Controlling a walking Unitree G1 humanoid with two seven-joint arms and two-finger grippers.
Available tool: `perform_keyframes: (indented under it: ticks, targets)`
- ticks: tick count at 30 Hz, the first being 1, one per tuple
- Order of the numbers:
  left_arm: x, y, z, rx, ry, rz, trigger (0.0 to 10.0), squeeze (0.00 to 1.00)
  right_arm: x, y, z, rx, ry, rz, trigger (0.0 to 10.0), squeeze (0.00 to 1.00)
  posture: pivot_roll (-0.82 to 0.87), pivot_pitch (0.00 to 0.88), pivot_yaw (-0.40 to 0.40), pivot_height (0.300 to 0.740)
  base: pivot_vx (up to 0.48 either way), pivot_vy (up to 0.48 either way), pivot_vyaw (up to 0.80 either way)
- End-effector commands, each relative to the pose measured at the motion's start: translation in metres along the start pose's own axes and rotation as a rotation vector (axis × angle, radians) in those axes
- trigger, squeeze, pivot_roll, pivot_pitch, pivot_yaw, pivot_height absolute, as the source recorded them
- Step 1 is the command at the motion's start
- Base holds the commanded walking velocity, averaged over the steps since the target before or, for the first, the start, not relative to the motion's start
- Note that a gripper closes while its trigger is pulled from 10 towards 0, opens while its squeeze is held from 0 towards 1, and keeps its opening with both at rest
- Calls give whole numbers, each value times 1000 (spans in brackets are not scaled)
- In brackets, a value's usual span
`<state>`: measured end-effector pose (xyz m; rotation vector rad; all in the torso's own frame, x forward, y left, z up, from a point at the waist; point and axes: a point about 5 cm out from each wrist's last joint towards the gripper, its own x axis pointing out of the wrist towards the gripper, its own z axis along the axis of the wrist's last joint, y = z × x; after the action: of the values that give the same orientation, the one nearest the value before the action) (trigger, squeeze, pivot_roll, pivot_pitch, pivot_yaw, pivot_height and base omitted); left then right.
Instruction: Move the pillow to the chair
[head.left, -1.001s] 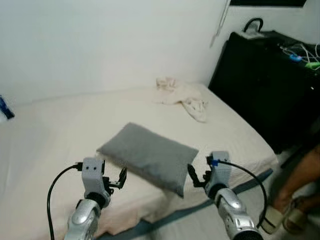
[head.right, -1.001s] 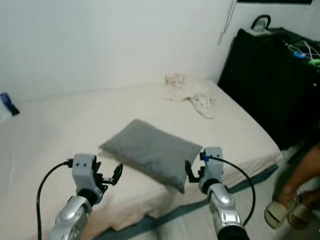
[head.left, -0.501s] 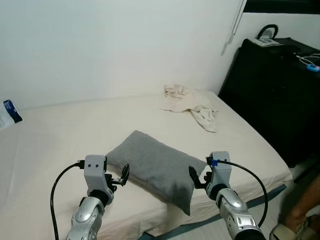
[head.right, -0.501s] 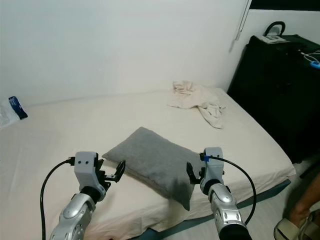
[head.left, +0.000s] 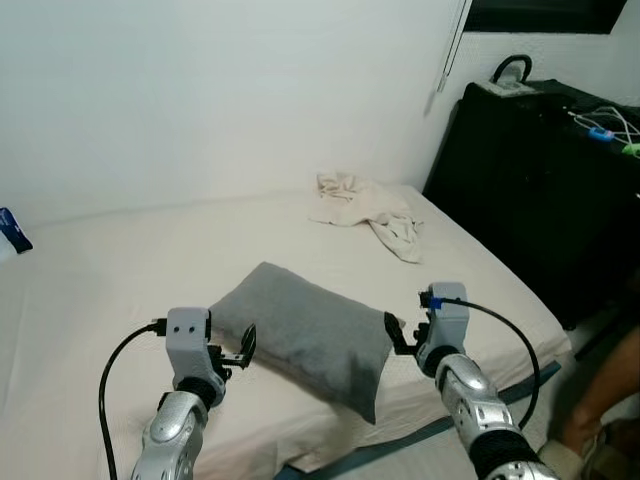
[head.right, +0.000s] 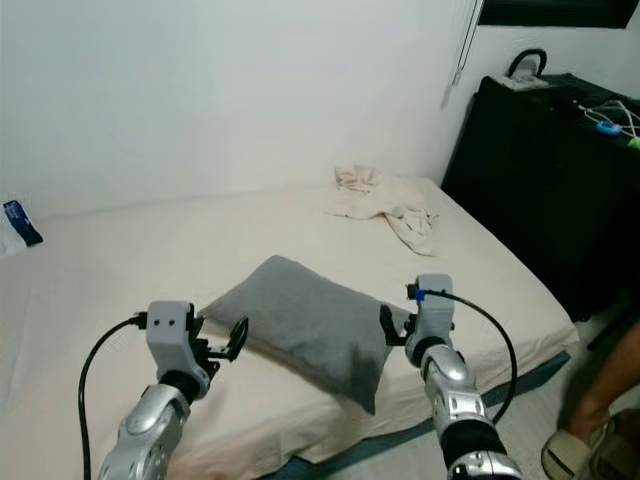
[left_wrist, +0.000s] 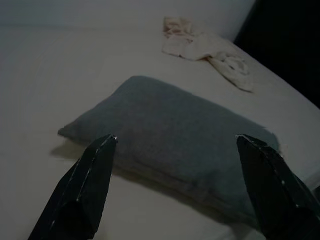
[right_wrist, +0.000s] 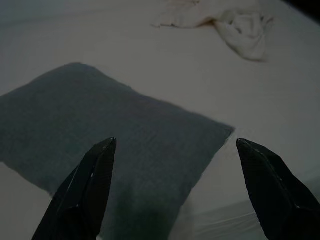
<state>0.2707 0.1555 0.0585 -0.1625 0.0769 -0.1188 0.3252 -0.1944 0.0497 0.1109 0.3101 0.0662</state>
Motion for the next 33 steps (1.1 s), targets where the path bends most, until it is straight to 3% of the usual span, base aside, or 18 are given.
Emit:
perform_keyframes:
  ticks: [1,5,9,11,12,16,18,21,28,33]
  targets:
    - [-2,0,-1,17,3,13,10000,0,-1,-10,-6,95,30,-32,10000,0,31,33,-70,620,0,0,0]
    - [-1,2,2,39,-8,25,10000,0,1,-12,-2,197,19,-33,10000,0,34,37,-69,610,0,0,0]
    - [0,7,9,77,-33,46,10000,0,5,-15,7,349,-23,-30,10000,0,36,46,-63,590,0,0,0]
    - [-1,10,13,107,-48,49,10000,0,7,-18,14,477,-59,-30,10000,0,40,53,-59,580,0,0,0]
    - [-1,10,13,107,-48,49,10000,0,7,-18,14,477,-59,-30,10000,0,40,53,-59,580,0,0,0]
    - [-3,13,19,160,-65,46,10000,0,7,-30,25,882,-198,-13,10000,0,53,71,-53,580,0,0,0]
    - [-6,13,21,172,-68,45,10000,0,6,-32,26,1018,-240,11,10000,0,60,78,-50,580,0,0,0]
    - [-10,13,22,186,-70,44,10000,0,6,-30,19,1070,-216,10,10000,0,77,95,-43,580,0,0,0]
    - [-20,18,30,233,-76,44,10000,0,6,-17,2,1097,-124,6,10000,0,126,132,-27,580,0,0,0]
    - [-33,23,36,264,-73,54,10000,0,9,3,-6,1078,-35,77,10000,0,160,173,-13,580,0,0,0]
